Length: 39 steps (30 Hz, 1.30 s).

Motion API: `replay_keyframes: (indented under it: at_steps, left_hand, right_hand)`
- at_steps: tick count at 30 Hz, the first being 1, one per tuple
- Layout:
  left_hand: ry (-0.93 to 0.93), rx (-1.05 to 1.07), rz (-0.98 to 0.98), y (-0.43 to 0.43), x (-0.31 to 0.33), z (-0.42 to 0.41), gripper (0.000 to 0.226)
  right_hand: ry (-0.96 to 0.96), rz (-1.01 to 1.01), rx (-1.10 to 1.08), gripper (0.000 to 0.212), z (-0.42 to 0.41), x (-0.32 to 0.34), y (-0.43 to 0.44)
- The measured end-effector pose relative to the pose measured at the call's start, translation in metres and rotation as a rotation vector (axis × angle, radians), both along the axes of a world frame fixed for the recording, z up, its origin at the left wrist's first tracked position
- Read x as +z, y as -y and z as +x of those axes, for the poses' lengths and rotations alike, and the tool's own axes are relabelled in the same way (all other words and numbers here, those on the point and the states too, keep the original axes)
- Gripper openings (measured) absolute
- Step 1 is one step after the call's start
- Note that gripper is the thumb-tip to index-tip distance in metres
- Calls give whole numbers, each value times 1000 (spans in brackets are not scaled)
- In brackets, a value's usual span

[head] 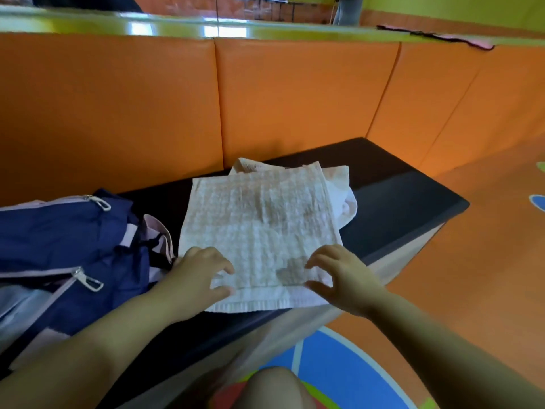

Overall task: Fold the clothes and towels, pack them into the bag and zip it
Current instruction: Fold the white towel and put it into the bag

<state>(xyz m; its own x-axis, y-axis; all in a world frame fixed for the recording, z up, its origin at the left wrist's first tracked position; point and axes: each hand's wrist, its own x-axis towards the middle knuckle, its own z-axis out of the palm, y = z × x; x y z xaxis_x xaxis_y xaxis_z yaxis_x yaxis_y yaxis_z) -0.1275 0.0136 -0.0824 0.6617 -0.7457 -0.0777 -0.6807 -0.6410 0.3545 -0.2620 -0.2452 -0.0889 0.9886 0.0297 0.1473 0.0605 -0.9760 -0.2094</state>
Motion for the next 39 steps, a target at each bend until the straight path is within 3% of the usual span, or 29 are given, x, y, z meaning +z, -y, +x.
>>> replay_keyframes:
  at_steps: [3,7,12,15,22,26,30,34,39]
  left_hand:
    - [-8,-45,103,-9,-13,-13,48]
    - [21,-59,3,-19,-26,-13,47]
    - [208,-198,1,-30,-37,-8,36]
    - [269,-241,91,-37,-40,-5,46]
    - [379,-170,174,-40,-32,-4,53]
    - [324,-73,30,-39,-19,-10,34]
    - [274,88,-110,-36,3,-16,33]
    - [228,98,-198,-42,21,-17,29]
    - [-1,6,-75,-62,45,-22,18]
  right_hand:
    - [-195,-138,13,51,-17,-8,-3]
    - [-260,-277,-36,67,-21,-16,-3]
    - [-185,-354,-58,54,-14,-25,-6]
    - [-142,-331,-38,35,-13,-22,-7]
    - [-195,-315,-77,39,-13,-9,-11]
    - [-198,-184,-161,27,-18,2,2]
    - [-156,-87,-200,33,-26,19,15]
    - [-57,4,-150,30,-40,45,18]
    - [-289,63,-132,20,-60,75,14]
